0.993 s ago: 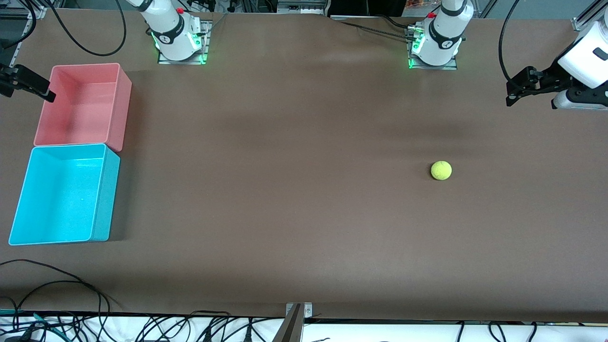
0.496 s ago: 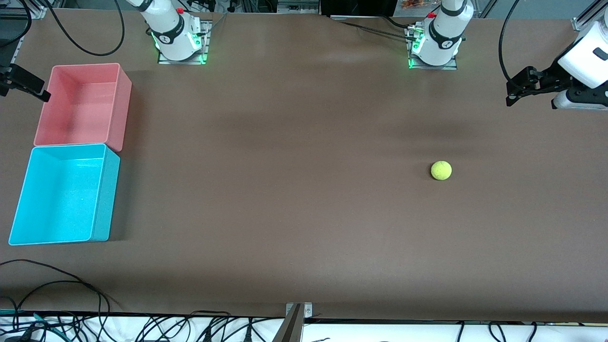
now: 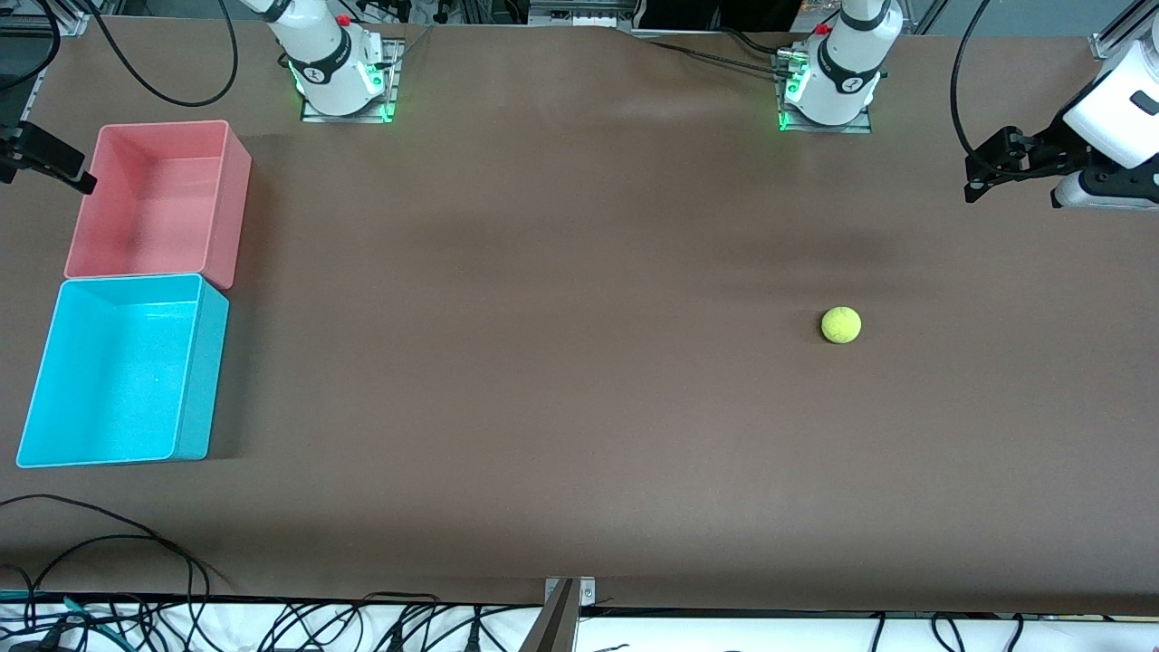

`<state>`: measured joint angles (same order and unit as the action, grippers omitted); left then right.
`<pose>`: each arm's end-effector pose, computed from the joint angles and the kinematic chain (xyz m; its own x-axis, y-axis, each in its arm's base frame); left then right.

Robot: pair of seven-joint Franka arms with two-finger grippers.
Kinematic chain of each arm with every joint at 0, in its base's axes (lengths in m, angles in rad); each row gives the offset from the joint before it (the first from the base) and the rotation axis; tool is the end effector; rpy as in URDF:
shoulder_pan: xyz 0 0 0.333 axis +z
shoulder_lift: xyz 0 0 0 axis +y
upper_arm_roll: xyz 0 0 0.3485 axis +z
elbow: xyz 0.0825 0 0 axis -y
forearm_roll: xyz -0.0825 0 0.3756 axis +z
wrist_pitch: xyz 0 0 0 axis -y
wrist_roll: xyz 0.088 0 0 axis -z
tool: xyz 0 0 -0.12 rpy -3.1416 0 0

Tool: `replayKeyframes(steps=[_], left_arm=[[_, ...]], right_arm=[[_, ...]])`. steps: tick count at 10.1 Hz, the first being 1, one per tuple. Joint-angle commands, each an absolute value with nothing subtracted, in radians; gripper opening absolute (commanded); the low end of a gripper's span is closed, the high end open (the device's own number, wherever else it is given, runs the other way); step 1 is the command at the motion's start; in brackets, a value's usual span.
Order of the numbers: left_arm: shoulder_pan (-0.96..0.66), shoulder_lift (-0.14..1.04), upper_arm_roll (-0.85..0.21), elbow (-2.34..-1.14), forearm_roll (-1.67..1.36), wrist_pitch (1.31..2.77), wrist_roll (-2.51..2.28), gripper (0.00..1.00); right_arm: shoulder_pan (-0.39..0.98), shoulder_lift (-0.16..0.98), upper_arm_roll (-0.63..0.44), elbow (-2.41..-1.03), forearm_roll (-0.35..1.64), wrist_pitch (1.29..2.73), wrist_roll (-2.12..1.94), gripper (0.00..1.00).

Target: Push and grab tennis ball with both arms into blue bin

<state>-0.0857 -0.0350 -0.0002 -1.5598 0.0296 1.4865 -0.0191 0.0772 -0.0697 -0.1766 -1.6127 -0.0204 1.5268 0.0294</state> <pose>0.5234 -0.0413 0.6606 0.9972 -0.0642 -0.0377 -0.0654 -0.9974 -0.0303 0.5144 -0.0576 0.6573 0.9915 -0.1287 -0.0170 -0.1286 -0.9917 0.0087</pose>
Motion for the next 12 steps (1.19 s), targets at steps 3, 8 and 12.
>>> replayKeyframes(steps=[3, 8, 12], left_arm=[[-0.086, -0.028, 0.000, -1.531, 0.020, 1.463, -0.028, 1.00], [-0.089, -0.028, 0.000, -1.531, 0.021, 1.463, -0.031, 1.00], [-0.092, -0.028, -0.005, -1.529, 0.009, 1.465, -0.032, 1.00]], right_arm=[[0.072, -0.067, -0.178, -1.591, -0.008, 1.509, 0.015, 1.00], [0.072, -0.069, -0.179, -1.589, -0.008, 1.509, 0.015, 1.00], [0.072, -0.069, -0.179, -1.585, -0.008, 1.503, 0.014, 1.00]])
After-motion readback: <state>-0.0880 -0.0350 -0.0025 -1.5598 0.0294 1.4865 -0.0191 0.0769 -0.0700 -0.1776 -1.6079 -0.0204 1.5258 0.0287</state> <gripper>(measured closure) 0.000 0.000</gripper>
